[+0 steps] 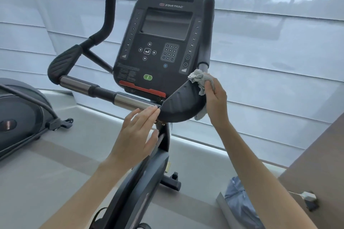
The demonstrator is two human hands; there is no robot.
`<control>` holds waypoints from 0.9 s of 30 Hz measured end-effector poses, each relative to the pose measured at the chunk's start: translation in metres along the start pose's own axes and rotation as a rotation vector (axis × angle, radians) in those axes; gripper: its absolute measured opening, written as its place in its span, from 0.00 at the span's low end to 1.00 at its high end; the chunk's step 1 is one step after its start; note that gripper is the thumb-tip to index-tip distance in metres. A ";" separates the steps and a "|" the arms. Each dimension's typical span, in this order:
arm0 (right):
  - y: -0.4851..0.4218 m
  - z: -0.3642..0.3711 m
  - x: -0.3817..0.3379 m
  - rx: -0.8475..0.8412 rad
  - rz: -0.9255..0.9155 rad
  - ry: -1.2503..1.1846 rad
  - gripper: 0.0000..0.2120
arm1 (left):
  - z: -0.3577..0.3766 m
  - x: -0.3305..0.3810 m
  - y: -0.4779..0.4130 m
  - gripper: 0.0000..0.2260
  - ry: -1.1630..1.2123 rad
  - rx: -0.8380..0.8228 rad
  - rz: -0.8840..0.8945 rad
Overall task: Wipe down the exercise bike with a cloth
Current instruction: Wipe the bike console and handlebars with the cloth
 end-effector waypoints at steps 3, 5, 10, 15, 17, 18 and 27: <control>0.020 0.010 -0.003 0.075 0.019 -0.057 0.12 | -0.002 0.002 0.001 0.21 0.029 -0.001 -0.006; 0.035 0.020 -0.009 0.129 -0.023 -0.063 0.12 | -0.003 0.002 0.002 0.21 0.039 -0.003 -0.002; 0.061 0.053 -0.014 0.225 -0.143 0.087 0.12 | -0.002 -0.002 0.005 0.21 0.030 -0.006 0.029; 0.082 0.092 -0.014 0.292 -0.197 0.224 0.11 | 0.000 -0.017 0.015 0.20 0.038 0.024 0.032; 0.086 0.104 -0.015 0.322 -0.222 0.275 0.11 | 0.001 -0.026 0.023 0.21 0.048 0.043 0.013; 0.088 0.110 -0.014 0.324 -0.237 0.316 0.11 | 0.001 -0.029 0.026 0.21 0.050 0.052 0.008; 0.108 0.138 -0.026 0.064 -0.420 0.698 0.12 | 0.001 -0.042 0.030 0.21 0.092 0.099 0.007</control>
Point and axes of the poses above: each hand's wrist, its own y-axis away from the middle knuckle, its own z-axis out of the palm, x = y × z, the point moved 2 cm from there along -y, towards the middle knuckle, and after that the axes turned 14 degrees about -x, right-handed, at the moved point
